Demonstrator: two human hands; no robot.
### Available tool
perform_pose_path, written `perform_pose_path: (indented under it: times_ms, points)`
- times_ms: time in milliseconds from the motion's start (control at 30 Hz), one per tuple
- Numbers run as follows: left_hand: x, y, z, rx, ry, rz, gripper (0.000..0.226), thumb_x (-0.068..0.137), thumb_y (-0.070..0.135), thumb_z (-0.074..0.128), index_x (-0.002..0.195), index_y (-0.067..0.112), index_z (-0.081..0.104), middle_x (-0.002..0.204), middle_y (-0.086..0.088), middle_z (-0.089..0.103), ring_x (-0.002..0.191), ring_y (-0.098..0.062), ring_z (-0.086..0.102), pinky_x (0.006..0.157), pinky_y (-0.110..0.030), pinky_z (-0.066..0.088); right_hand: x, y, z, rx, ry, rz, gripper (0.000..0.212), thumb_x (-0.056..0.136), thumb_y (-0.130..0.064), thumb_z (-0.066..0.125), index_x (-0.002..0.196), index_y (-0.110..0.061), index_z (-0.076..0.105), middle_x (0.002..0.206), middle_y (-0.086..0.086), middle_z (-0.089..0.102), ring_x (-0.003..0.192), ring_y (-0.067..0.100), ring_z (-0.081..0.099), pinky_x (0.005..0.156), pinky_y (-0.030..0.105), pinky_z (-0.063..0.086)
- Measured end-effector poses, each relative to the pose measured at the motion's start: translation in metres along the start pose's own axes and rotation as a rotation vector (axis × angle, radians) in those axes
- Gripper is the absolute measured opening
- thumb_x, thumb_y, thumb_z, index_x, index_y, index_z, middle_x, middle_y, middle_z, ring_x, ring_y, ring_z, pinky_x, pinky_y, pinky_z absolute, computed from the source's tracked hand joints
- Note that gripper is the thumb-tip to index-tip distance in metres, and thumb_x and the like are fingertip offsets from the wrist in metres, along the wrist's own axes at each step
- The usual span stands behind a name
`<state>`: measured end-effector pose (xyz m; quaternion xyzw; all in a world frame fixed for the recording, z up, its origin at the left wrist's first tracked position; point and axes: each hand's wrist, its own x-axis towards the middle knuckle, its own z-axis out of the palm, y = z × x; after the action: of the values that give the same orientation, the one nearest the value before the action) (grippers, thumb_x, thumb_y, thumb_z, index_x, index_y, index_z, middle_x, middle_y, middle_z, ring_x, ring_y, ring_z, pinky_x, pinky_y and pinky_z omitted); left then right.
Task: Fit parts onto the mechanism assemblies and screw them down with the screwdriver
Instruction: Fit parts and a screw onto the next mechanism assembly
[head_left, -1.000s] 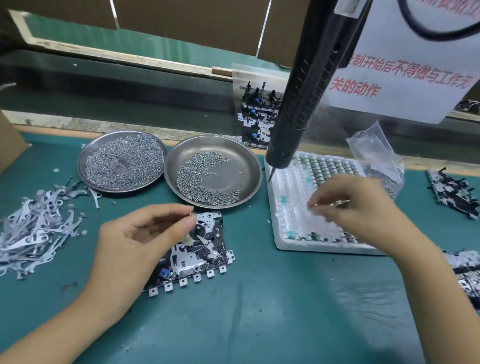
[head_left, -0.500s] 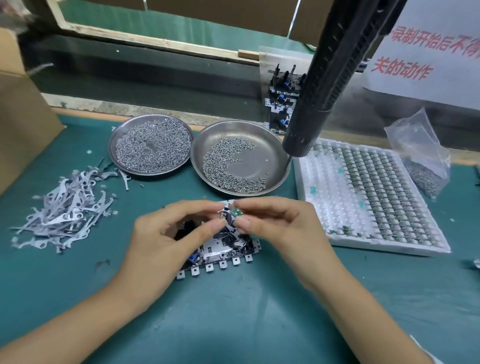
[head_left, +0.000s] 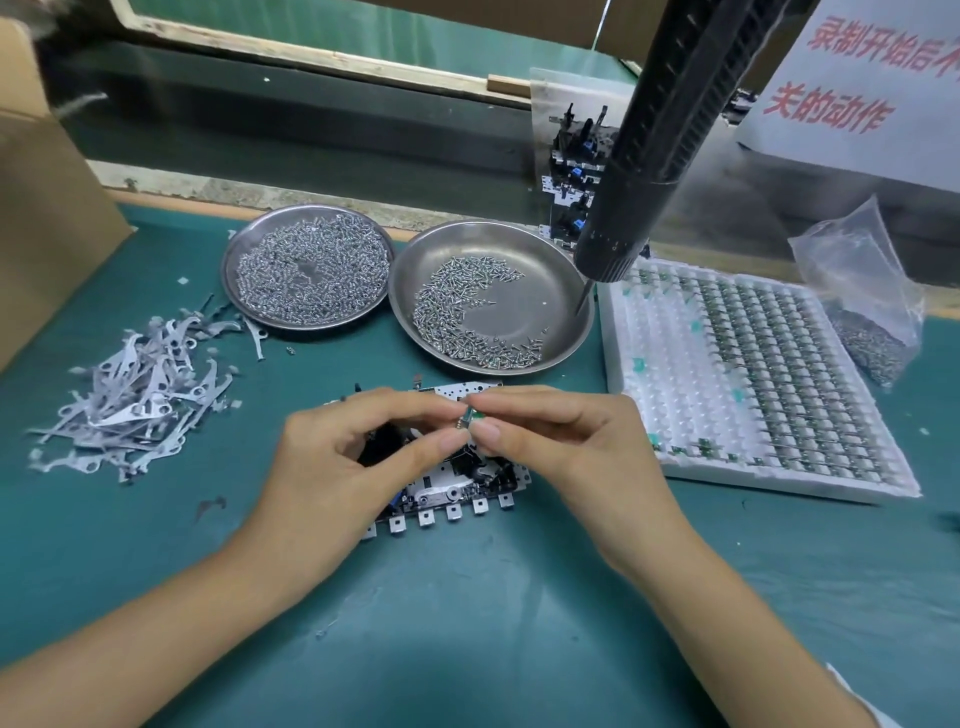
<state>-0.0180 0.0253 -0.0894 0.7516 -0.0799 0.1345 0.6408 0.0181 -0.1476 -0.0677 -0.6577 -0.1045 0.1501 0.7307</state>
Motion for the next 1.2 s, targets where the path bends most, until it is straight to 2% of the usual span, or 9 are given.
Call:
perform_pose_path:
  times_ms: [133, 233, 333, 433, 567, 667, 800, 1034, 1200]
  points:
    - [0.001, -0.001, -0.001, 0.061, -0.019, 0.048, 0.02, 0.076, 0.03, 0.074, 0.095, 0.035, 0.073, 0.091, 0.015, 0.072, 0.085, -0.006, 0.067, 0.079, -0.014, 0.048, -0.001, 0.001, 0.001, -0.053, -0.009, -0.041, 0.02, 0.07, -0.017, 0.074, 0.09, -0.017, 0.077, 0.091, 0.003, 0.075, 0.085, 0.016, 0.07, 0.075, 0.023, 0.055]
    - [0.002, 0.0, -0.002, 0.148, 0.007, 0.132, 0.017, 0.076, 0.029, 0.076, 0.093, 0.03, 0.074, 0.092, 0.012, 0.068, 0.087, -0.008, 0.065, 0.081, -0.015, 0.046, -0.002, 0.002, 0.001, -0.125, -0.038, -0.106, 0.02, 0.078, -0.01, 0.073, 0.095, -0.021, 0.076, 0.094, 0.0, 0.075, 0.089, 0.013, 0.069, 0.077, 0.023, 0.054]
    - [0.003, 0.004, -0.004, 0.234, 0.049, 0.166, 0.025, 0.073, 0.033, 0.077, 0.096, 0.034, 0.067, 0.092, 0.015, 0.063, 0.088, -0.003, 0.061, 0.082, -0.011, 0.042, -0.003, 0.004, 0.001, -0.216, -0.067, -0.193, 0.019, 0.082, -0.008, 0.07, 0.097, -0.018, 0.076, 0.096, -0.004, 0.073, 0.093, 0.011, 0.067, 0.078, 0.021, 0.052]
    - [0.002, 0.006, -0.007, 0.284, 0.049, 0.156, 0.028, 0.069, 0.038, 0.075, 0.094, 0.037, 0.063, 0.093, 0.017, 0.061, 0.089, 0.001, 0.058, 0.084, -0.009, 0.039, -0.004, 0.006, 0.001, -0.357, -0.058, -0.292, 0.02, 0.08, -0.011, 0.071, 0.099, -0.018, 0.074, 0.094, -0.006, 0.074, 0.095, 0.014, 0.065, 0.084, 0.029, 0.052]
    - [-0.005, 0.005, -0.014, 0.346, 0.01, 0.143, 0.034, 0.068, 0.044, 0.075, 0.099, 0.035, 0.062, 0.097, 0.015, 0.06, 0.089, -0.001, 0.059, 0.088, -0.024, 0.044, -0.005, 0.012, 0.002, -0.553, -0.069, -0.436, 0.018, 0.079, -0.013, 0.072, 0.096, -0.017, 0.074, 0.093, -0.011, 0.071, 0.091, 0.006, 0.061, 0.084, 0.023, 0.047]
    - [-0.01, 0.004, -0.019, 0.336, -0.038, 0.115, 0.031, 0.072, 0.044, 0.068, 0.102, 0.037, 0.06, 0.1, 0.016, 0.06, 0.091, -0.003, 0.06, 0.087, -0.023, 0.045, -0.006, 0.021, 0.004, -0.689, -0.063, -0.551, 0.015, 0.078, -0.011, 0.073, 0.092, -0.013, 0.077, 0.092, -0.004, 0.071, 0.084, 0.017, 0.06, 0.08, 0.025, 0.046]
    - [-0.011, 0.004, -0.022, 0.273, -0.028, 0.079, 0.016, 0.084, 0.036, 0.058, 0.099, 0.033, 0.064, 0.097, 0.015, 0.061, 0.093, -0.004, 0.059, 0.086, -0.013, 0.04, -0.007, 0.029, 0.003, -0.856, -0.104, -0.68, 0.013, 0.077, -0.011, 0.075, 0.09, -0.011, 0.078, 0.092, 0.0, 0.073, 0.077, 0.024, 0.056, 0.074, 0.04, 0.049]
    - [-0.013, 0.004, -0.021, 0.269, -0.019, 0.031, 0.019, 0.088, 0.034, 0.048, 0.096, 0.032, 0.065, 0.092, 0.011, 0.064, 0.093, -0.012, 0.059, 0.085, -0.022, 0.043, -0.005, 0.033, 0.004, -0.937, -0.113, -0.74, 0.009, 0.078, -0.014, 0.074, 0.086, -0.014, 0.078, 0.093, -0.003, 0.073, 0.077, 0.023, 0.056, 0.075, 0.041, 0.047]
    - [-0.014, 0.005, -0.019, 0.31, -0.033, 0.055, 0.018, 0.088, 0.034, 0.047, 0.095, 0.034, 0.063, 0.096, 0.015, 0.064, 0.094, -0.008, 0.059, 0.087, -0.031, 0.044, -0.004, 0.033, 0.004, -0.952, -0.118, -0.762, 0.008, 0.078, -0.013, 0.075, 0.086, -0.013, 0.078, 0.094, -0.004, 0.073, 0.077, 0.022, 0.055, 0.076, 0.038, 0.046]
